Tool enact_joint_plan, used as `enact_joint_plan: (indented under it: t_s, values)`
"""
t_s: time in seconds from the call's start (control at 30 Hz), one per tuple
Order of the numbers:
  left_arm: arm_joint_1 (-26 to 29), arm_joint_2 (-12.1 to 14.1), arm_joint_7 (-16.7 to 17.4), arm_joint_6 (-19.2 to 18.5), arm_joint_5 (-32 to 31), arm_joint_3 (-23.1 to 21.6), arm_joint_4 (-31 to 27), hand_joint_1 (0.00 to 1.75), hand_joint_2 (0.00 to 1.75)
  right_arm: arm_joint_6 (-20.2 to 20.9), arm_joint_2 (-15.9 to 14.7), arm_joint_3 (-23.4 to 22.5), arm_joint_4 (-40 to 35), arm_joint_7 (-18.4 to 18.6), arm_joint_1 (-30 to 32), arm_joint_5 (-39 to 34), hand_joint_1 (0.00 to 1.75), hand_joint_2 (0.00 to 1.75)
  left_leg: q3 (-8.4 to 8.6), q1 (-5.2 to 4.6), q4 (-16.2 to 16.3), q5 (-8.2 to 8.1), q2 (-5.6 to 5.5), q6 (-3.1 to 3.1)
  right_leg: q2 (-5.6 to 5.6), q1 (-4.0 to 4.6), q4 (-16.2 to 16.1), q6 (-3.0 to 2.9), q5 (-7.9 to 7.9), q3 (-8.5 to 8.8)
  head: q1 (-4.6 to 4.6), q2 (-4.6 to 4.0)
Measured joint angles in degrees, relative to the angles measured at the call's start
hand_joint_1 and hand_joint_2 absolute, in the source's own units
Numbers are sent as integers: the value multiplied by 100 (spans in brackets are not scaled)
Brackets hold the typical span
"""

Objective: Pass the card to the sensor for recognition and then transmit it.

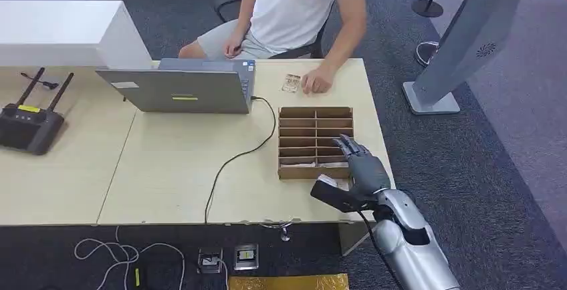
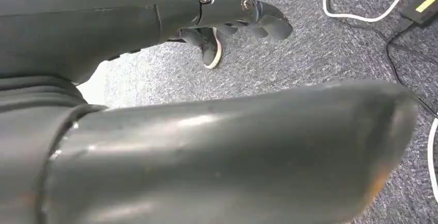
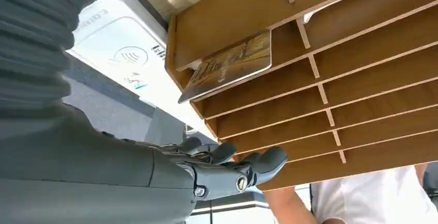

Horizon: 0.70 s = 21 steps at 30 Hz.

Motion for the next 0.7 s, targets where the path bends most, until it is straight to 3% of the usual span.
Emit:
enact_joint_plan:
  t_s: [0.17,0.2,0.23,0.27,0.7]
  values:
    - [0,0,0,0,0,-33,0,0,0,-6,11,7,33,6,-2,0,0,175,0,0,0,0,0,0,0,0,0,0,0,0,0,0]
    - [0,0,0,0,0,-35,0,0,0,-7,11,7,33,9,-2,0,26,175,0,0,0,0,0,0,0,0,0,0,0,0,2,0]
    - [0,0,0,2,2,-35,0,0,0,-7,11,7,35,15,-2,-4,150,175,0,0,0,0,0,0,0,0,0,0,0,0,0,0]
    - [2,0,0,4,2,-37,0,0,0,-9,11,9,39,39,-2,-22,173,175,0,0,0,0,0,0,0,0,0,0,0,0,0,0]
    - [38,2,77,-122,153,-41,2,0,0,63,28,9,127,68,-23,-195,175,175,0,0,0,0,-1,0,-2,0,0,0,0,1,0,0]
